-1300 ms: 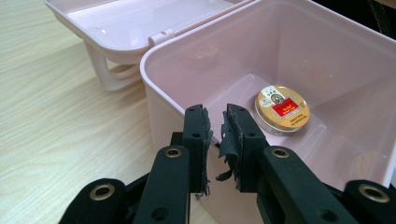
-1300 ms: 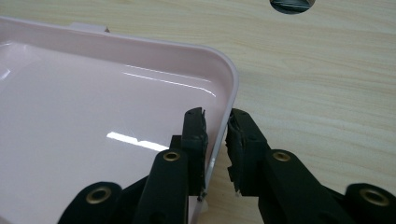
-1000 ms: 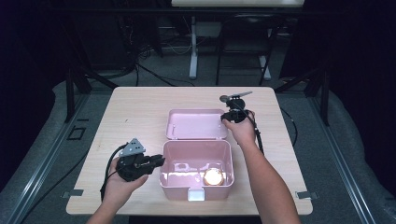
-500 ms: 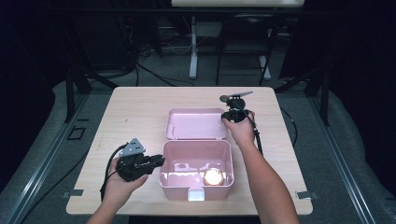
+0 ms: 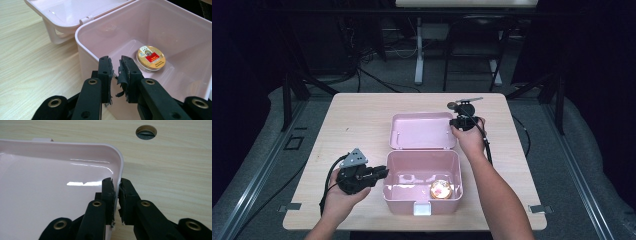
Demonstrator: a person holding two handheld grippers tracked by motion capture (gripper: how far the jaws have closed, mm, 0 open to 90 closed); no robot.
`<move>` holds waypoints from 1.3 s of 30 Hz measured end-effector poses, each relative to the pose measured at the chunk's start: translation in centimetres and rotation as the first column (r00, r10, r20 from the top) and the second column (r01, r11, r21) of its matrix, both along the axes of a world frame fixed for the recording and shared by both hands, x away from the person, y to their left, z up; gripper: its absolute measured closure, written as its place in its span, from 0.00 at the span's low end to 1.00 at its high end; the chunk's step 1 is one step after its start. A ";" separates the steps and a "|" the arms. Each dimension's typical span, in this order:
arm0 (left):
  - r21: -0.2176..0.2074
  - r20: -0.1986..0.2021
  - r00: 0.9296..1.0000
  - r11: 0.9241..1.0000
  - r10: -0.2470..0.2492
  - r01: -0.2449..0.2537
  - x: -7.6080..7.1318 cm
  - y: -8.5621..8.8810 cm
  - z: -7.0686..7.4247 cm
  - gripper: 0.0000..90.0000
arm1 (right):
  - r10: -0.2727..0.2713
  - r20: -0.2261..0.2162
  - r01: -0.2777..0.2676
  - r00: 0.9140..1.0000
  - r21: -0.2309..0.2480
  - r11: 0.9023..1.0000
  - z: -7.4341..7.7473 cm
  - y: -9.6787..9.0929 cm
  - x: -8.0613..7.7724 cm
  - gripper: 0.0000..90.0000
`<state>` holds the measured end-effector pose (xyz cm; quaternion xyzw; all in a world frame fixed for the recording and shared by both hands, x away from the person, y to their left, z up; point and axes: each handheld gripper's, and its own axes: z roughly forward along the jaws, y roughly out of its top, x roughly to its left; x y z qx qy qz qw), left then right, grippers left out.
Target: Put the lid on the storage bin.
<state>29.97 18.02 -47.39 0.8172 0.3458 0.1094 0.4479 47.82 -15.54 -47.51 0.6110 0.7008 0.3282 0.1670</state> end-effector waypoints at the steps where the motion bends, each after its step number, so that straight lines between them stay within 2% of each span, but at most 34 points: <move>1: -0.001 0.000 1.000 1.000 0.000 0.000 0.0 0.0 0.0 0.87 | -0.001 0.006 0.001 1.000 -0.001 1.000 0.1 0.0 -0.1 0.92; 14: -0.002 -0.001 1.000 1.000 0.001 -0.001 0.0 0.0 0.0 0.87 | -0.002 0.076 0.001 0.997 0.006 1.000 1.3 -0.1 -0.8 0.94; 21: -0.009 -0.003 1.000 1.000 0.005 -0.005 0.0 0.0 -0.1 0.87 | 0.009 0.099 -0.010 0.995 0.002 1.000 2.2 -0.3 -1.3 0.94; 30: -0.003 -0.002 1.000 1.000 0.004 -0.004 0.0 0.0 0.0 0.87 | 0.022 0.138 -0.025 0.990 0.022 0.999 4.1 -0.6 -2.2 0.96; 39: -0.003 -0.003 1.000 1.000 0.005 -0.005 0.0 0.0 0.0 0.87 | 0.042 0.184 -0.046 0.982 0.020 0.999 5.3 -0.8 -3.4 0.96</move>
